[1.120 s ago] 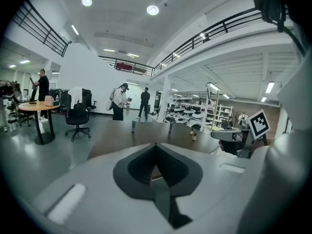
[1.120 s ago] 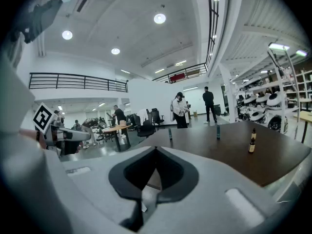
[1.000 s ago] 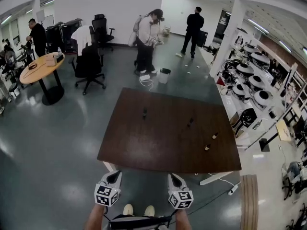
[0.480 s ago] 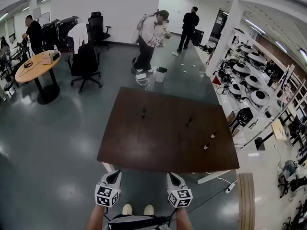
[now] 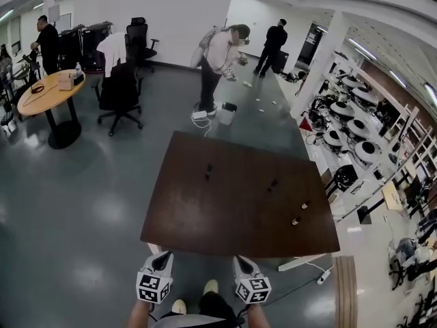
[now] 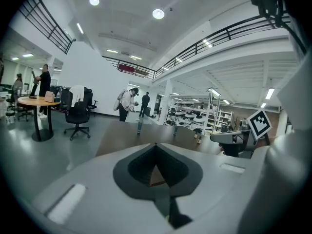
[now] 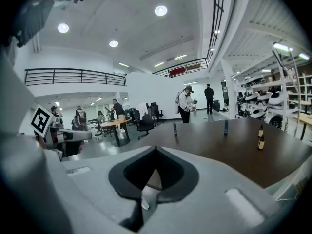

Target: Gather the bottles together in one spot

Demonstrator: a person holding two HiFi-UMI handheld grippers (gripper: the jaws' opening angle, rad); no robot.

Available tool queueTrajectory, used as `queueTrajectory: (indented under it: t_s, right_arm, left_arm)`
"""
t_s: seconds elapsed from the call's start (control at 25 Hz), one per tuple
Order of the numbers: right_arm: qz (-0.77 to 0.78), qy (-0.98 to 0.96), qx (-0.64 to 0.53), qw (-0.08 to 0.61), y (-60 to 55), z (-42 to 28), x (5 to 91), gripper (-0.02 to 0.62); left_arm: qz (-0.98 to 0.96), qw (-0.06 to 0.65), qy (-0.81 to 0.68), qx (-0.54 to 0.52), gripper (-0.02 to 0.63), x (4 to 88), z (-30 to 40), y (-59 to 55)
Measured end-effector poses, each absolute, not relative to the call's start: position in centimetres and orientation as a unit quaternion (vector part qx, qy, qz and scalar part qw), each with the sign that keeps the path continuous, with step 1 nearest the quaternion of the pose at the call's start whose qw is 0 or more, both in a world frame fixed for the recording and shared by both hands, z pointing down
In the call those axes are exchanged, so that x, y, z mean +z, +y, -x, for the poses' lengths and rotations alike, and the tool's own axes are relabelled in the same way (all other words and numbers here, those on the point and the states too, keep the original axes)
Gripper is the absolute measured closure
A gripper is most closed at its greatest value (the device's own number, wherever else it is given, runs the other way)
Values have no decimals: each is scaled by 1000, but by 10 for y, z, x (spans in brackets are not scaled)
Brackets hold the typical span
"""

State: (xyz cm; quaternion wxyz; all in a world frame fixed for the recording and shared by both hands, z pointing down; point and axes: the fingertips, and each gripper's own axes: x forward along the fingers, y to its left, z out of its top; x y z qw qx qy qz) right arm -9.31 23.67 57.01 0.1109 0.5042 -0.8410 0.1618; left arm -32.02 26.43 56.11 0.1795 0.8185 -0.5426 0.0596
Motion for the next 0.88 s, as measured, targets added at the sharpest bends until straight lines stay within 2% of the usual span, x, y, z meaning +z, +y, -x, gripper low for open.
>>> queueTrajectory:
  t_s: [0.36, 0.84, 0.88]
  right_arm:
    - [-455, -869, 161, 113, 139, 124, 596, 594]
    - [-386, -902, 151, 124, -20, 159, 622, 591]
    - [-384, -903, 150, 123, -33, 162, 624, 553]
  left_arm:
    - [-787, 182, -585, 71, 606, 569, 341, 201]
    - [-716, 225, -656, 81, 606, 588, 363, 121]
    - [-711, 229, -659, 83, 606, 591, 364, 118]
